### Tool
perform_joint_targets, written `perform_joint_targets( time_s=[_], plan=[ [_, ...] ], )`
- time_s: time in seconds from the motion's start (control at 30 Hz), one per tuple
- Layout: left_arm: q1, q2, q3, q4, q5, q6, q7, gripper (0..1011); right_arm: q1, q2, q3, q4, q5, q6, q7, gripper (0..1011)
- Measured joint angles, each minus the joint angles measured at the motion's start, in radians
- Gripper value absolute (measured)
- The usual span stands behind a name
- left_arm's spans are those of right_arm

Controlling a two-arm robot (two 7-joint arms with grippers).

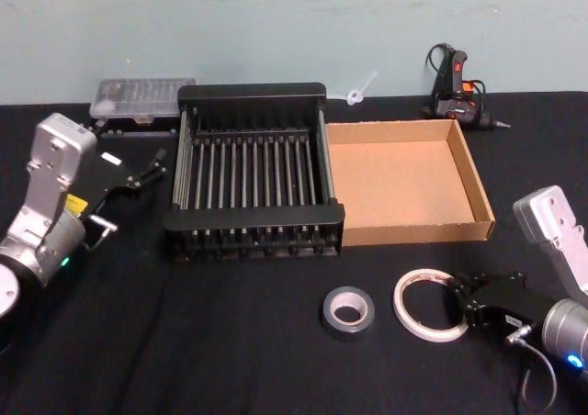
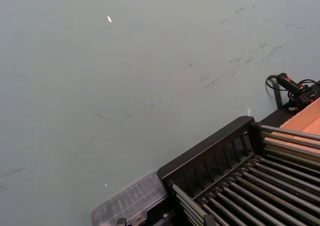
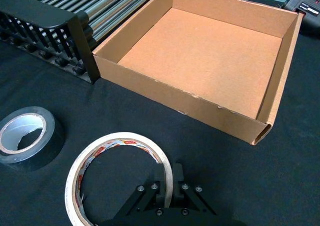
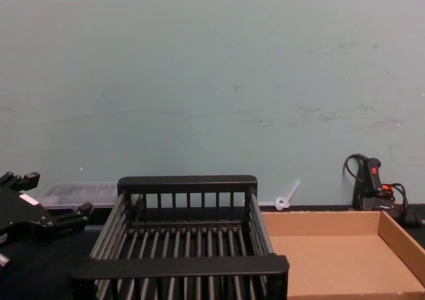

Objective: Pick up the white tape and place it into the black box , Pick up the silver tape and place it into the brown box.

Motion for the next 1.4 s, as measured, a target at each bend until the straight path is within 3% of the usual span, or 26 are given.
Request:
perform_joint_targets(
  time_s=[0.83, 1.4],
  plan=[
    [0.000, 0.000, 0.000, 0.000, 0.000, 0.000, 0.000, 1001, -0.001, 0.000, 0.001, 0.000, 0.000, -0.002, 0.001, 95],
    [0.000, 0.000, 0.000, 0.000, 0.000, 0.000, 0.000, 1001, -0.029, 0.010, 0.056, -0.068, 0.035, -0.053, -0.001, 95]
  ],
)
